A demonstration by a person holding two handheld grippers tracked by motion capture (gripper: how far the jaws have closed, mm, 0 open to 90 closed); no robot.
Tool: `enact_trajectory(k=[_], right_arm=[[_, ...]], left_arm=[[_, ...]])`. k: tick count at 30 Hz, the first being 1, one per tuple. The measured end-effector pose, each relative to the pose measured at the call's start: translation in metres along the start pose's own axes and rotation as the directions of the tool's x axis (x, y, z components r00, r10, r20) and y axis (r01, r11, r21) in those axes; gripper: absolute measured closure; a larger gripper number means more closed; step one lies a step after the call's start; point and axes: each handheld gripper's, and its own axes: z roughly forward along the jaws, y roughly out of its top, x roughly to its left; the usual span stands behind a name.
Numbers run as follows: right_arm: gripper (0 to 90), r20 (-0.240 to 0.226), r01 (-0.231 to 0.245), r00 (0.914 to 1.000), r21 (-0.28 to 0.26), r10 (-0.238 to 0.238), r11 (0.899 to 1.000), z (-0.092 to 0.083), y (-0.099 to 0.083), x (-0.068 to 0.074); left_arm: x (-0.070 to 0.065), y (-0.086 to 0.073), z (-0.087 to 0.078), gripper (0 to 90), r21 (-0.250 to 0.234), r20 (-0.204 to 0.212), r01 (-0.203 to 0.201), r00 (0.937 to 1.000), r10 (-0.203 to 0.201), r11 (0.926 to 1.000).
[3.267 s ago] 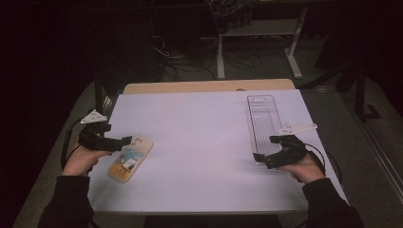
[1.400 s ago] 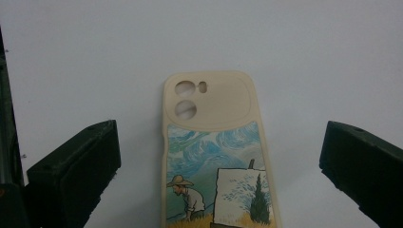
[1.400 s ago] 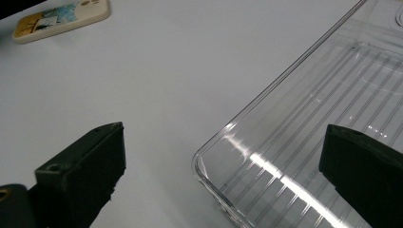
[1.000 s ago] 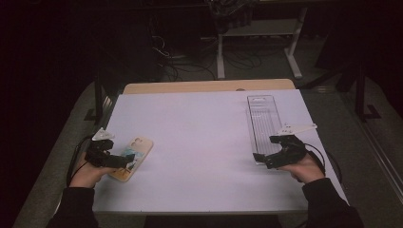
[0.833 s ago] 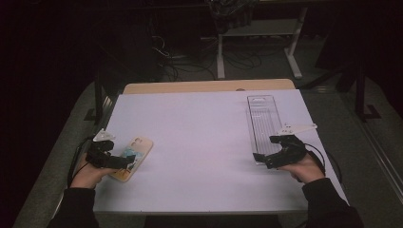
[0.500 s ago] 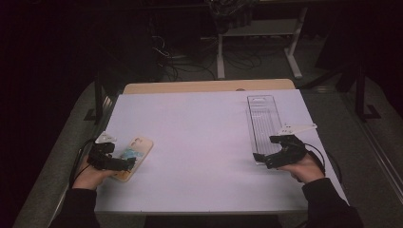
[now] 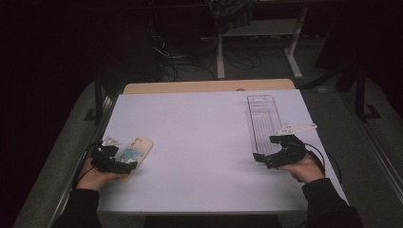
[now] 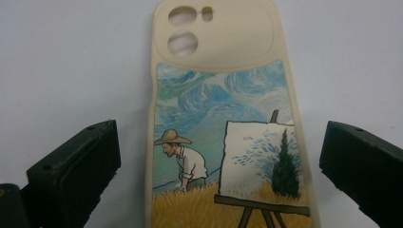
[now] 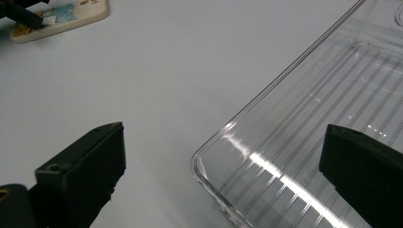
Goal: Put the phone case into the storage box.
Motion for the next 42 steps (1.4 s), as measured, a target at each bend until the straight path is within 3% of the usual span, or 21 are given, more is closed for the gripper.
enact_trajectory(k=[20,36,42], right_arm=[[0.7,0.001,0.002,1.0000,0.001,-0.002,1.000,-0.0001,0.0000,0.0001],[0.7,0.002,0.003,1.0000,0.000,-0.003,1.000,0.0001,-0.0003,0.0000],[0.7,0.003,0.004,1.0000,-0.001,-0.004,1.000,0.0004,-0.0002,0.0002]], left_arm=[[0.0000,-0.0057,0.0087,0.0,0.070,0.011,-0.033,0.9994,0.032,0.9970],[0.0009,-0.0064,0.0087,0.0,0.067,0.020,-0.035,0.9992,0.034,0.9971],[-0.0012,-0.0052,0.0067,6.7,0.061,0.027,-0.043,0.9987,0.042,0.9972]])
